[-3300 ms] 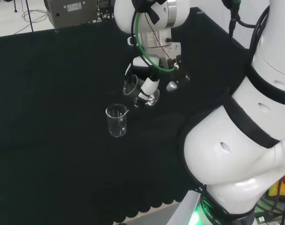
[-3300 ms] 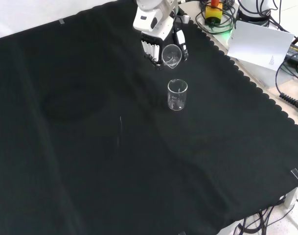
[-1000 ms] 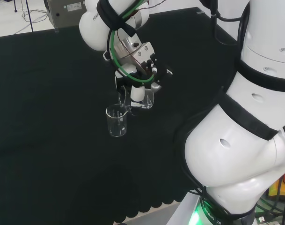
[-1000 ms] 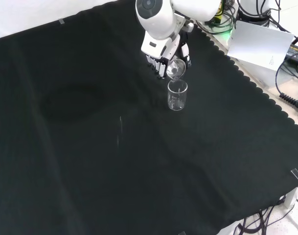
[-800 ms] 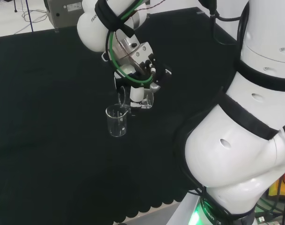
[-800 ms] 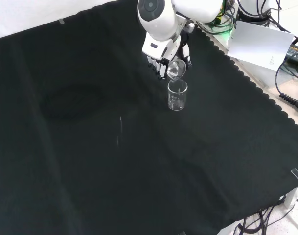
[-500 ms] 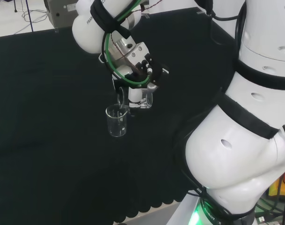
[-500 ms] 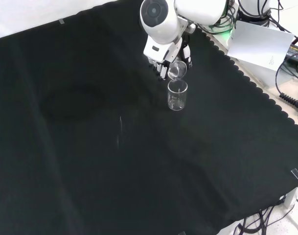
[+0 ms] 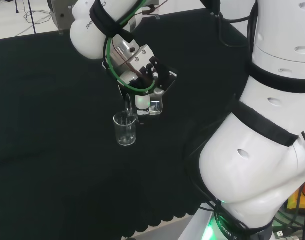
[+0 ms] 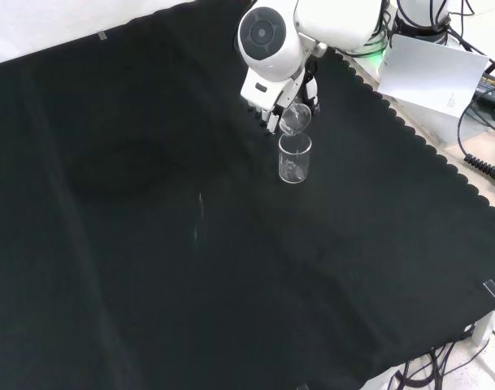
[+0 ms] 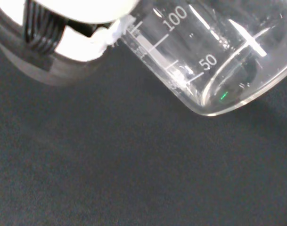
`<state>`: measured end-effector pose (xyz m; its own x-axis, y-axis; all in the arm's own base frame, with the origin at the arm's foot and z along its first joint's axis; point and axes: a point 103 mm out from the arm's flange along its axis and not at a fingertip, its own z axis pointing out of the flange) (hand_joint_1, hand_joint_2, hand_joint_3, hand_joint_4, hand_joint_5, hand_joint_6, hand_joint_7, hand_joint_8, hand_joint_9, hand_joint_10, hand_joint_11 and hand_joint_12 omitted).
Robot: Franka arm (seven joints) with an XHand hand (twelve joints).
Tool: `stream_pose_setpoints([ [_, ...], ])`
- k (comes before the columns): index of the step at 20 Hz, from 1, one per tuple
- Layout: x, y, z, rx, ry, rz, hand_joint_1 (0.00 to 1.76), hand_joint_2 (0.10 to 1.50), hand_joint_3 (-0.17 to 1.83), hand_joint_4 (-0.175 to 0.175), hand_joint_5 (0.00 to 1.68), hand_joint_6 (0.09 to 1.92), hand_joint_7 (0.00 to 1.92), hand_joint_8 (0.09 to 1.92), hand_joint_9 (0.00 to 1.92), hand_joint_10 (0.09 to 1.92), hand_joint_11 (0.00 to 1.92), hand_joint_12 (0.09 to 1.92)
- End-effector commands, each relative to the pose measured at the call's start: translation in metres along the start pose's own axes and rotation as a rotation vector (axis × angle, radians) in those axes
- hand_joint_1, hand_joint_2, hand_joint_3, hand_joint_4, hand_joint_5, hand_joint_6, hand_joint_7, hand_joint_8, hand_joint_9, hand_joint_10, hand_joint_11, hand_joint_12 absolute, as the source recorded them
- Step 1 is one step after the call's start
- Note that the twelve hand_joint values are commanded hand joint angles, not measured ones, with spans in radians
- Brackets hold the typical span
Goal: Pour the water from the handheld beaker into the one on the table.
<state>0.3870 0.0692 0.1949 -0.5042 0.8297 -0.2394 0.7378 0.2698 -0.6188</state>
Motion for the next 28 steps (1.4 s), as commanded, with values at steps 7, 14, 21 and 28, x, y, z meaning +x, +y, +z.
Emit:
stream_pose_setpoints([
  [7,0.006,0.0,-0.006,0.035,-0.052,0.022,1.16,0.77,0.53,-0.042,1.18,0.79,1.68,0.27,1.81,0.09,1.47,0.56],
  [14,0.008,0.001,-0.009,0.061,-0.071,0.043,1.16,0.77,0.53,-0.042,1.18,0.79,1.68,0.27,1.81,0.09,1.47,0.56],
  [21,0.01,0.002,-0.011,0.078,-0.082,0.051,1.16,0.77,0.54,-0.042,1.18,0.8,1.68,0.27,1.81,0.09,1.47,0.56],
  [28,0.011,0.003,-0.014,0.107,-0.105,0.066,1.16,0.77,0.54,-0.041,1.18,0.8,1.68,0.28,1.81,0.09,1.47,0.56],
])
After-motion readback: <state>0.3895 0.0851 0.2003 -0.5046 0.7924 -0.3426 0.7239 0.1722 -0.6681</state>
